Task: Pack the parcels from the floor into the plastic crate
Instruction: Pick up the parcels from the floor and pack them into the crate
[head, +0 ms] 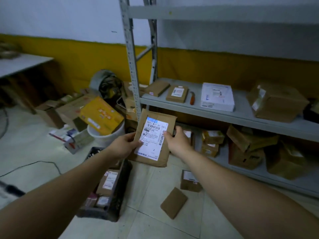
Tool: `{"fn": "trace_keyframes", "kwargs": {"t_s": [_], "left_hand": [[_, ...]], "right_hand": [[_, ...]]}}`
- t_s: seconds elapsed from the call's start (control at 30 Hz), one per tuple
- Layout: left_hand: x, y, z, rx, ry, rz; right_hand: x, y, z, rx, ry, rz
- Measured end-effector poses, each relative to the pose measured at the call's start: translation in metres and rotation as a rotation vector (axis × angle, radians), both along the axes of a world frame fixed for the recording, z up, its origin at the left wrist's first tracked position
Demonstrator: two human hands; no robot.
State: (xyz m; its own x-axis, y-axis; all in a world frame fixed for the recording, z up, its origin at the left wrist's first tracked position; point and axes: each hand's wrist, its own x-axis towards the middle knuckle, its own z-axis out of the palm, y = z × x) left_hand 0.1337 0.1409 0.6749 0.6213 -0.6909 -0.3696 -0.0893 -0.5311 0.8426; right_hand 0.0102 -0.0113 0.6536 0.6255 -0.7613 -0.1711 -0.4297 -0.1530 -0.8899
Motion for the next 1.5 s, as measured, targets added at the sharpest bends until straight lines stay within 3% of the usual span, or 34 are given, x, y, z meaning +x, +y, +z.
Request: {"fn": "trace_keyframes", "kwargs": {"t_s": [0.3,0.47,0.6,0.77,1.0,1.3,1.5], "left_hand": [[0.136,0.164,-0.012,0.04,0.016,0.114],[0.189,0.22,-0.018,0.061,0.169,0.148],[0.232,0.227,-0.032,0.054,0.233,0.2],[0.28,0.22,-0.043,0.104,0.184,0.143],[0.346,0.216,-0.08,0.225,0.213,-0.007],[0.408,0.22,-0.142,0.238,0.283,-0.183],[0.427,0.236,-0.216,0.277,0.196,-0.104]], "right_hand": [[0.152,0.153,-0.011,0.068,0.018,0.052],[0.215,0.207,-0.019,0.187,0.071,0.074],[0.258,0.204,-0.025,0.182,0.126,0.103],[0.315,0.184,-0.042,0.168,0.093,0.1],[0.354,0.18,-0.078,-0.054,0.315,0.282],[0.376,0.22,-0.127,0.002,0.383,0.083],[0.374,0.255,-0.207,0.075,0.474,0.06]]}}
